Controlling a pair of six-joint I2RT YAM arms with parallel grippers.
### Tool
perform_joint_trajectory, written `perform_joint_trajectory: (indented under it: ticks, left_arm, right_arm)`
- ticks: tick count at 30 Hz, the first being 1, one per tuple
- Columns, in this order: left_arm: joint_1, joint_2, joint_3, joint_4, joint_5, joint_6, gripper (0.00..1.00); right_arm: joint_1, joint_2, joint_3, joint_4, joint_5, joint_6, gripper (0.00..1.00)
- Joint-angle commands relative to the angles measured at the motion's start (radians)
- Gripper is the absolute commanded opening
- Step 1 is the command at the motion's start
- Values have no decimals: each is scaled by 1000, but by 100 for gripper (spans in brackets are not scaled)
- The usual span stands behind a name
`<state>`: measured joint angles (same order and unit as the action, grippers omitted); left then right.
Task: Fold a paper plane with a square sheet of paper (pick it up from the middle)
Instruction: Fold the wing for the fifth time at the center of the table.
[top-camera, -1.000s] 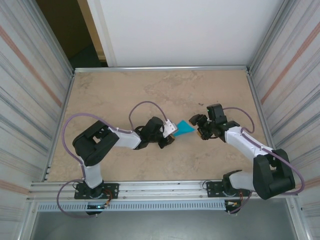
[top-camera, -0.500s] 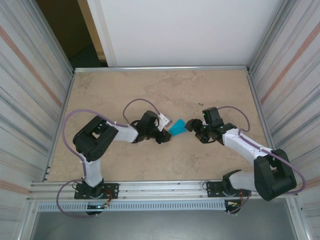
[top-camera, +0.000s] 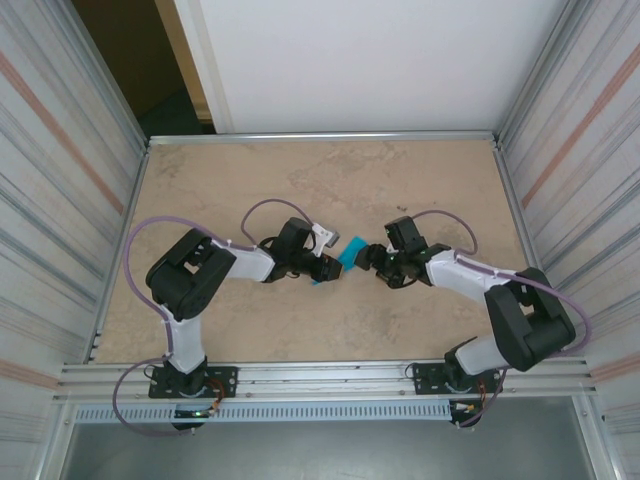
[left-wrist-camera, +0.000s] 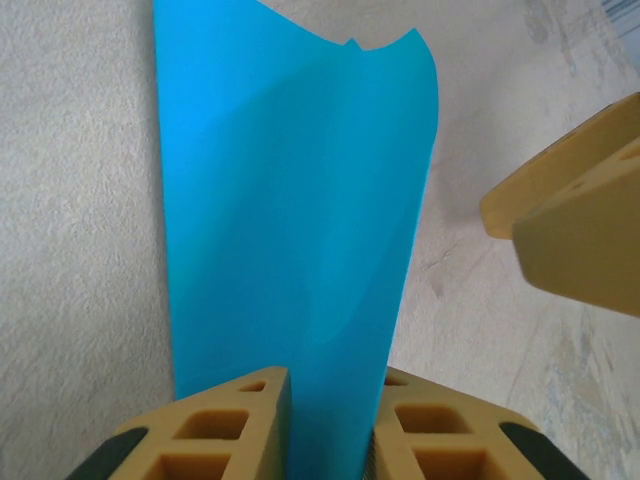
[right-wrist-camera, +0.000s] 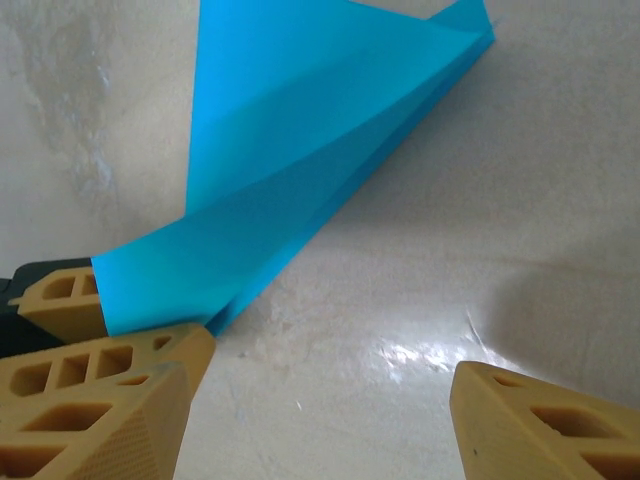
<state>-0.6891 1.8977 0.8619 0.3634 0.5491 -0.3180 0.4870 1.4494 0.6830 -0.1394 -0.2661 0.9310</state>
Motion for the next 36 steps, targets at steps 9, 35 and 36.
perform_joint_trajectory:
  ticks: [9, 35, 36]
  left_arm:
    - [12, 25, 23, -87, 51, -112, 24]
    - [16, -122, 53, -279, 14, -60, 39]
    - [17, -127, 53, -291, 10, -58, 38]
  right_arm:
    - [4, 136, 105, 69, -28, -42, 68]
    - [10, 264, 155, -11, -9, -56, 67]
    - [10, 264, 156, -12, -12, -57, 67]
